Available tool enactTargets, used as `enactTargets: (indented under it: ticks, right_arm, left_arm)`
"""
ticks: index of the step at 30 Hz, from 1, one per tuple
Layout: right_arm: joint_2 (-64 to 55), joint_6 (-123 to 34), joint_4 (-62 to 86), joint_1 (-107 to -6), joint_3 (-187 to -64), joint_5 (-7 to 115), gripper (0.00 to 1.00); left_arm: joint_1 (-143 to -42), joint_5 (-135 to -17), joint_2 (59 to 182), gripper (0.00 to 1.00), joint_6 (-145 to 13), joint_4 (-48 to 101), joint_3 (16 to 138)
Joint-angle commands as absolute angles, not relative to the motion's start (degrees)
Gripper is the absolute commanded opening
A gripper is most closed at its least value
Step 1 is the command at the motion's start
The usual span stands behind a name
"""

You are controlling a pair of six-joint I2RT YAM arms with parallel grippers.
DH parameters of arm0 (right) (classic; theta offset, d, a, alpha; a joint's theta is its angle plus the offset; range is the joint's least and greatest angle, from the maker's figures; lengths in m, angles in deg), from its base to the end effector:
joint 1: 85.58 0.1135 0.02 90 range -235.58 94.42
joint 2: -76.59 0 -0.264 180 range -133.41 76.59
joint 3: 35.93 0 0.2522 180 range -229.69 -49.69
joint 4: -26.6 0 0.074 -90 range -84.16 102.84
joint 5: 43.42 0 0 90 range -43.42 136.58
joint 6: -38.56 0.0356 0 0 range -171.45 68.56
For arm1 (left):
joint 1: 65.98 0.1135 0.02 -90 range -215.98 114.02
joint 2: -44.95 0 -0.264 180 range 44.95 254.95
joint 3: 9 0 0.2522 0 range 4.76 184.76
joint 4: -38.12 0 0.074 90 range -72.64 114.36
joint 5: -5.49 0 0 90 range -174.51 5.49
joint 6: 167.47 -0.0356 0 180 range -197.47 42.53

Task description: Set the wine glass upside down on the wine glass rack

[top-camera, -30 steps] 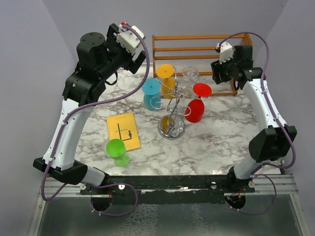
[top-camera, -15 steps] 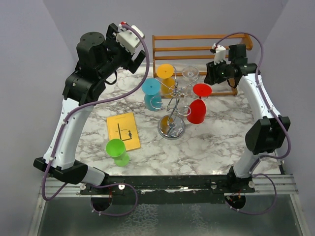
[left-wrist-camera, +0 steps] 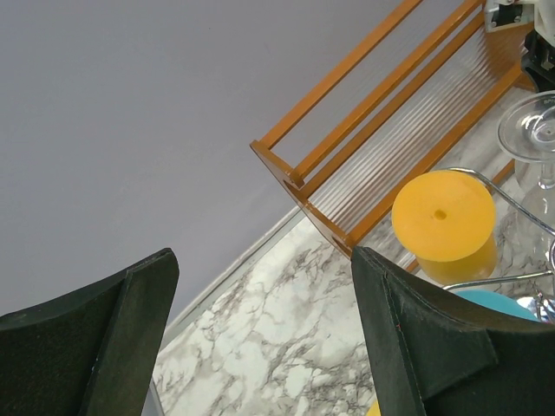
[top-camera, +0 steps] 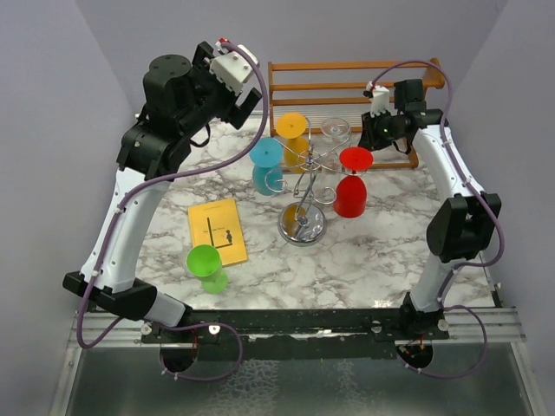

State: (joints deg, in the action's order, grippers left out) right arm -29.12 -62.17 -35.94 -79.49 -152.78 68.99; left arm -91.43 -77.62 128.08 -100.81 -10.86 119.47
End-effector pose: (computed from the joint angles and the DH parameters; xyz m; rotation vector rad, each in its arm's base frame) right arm 0.4019 0.0565 0.3328 -0.5200 2.3693 0.4447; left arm 0.2463 -0.1220 0.5481 0.7584 1.4489 -0.1265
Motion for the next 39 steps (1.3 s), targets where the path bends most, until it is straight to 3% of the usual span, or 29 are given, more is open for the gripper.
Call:
enactTargets:
  ticks: [1, 7, 18, 23, 29, 39]
  right_arm:
    - [-29.6, -63.3, -38.3, -79.2, -155.0, 67.8, 0.14]
    - [-26.6, -65.5, -39.0, -79.3, -154.9, 62.3, 0.02]
    - [-13.8, -71.5, -34.8, -80.7, -149.7, 38.5, 0.01]
    - [-6.0, -74.4, -30.9, -83.5, -146.1, 33.1, 0.01]
    - [-0.9, -73.9, -27.5, -83.8, -148.1, 37.9, 0.01]
    - [2.7, -73.2, -20.5, -83.8, -153.6, 59.9, 0.01]
  left_arm:
    - [-91.0, -76.7, 128.6, 0.84, -101.1, -10.3, 121.1]
    - [-91.0, -76.6, 128.8, 0.84, -101.0, -10.5, 121.3]
    - [-91.0, -77.0, 128.5, 0.84, -100.5, -10.3, 120.4]
    - [-91.0, -77.1, 128.4, 0.84, -99.6, -9.8, 120.2]
    - [-90.9, -77.0, 127.8, 0.84, -99.2, -9.2, 119.9]
    - [-90.1, -73.7, 126.6, 0.84, -95.4, -7.9, 118.3]
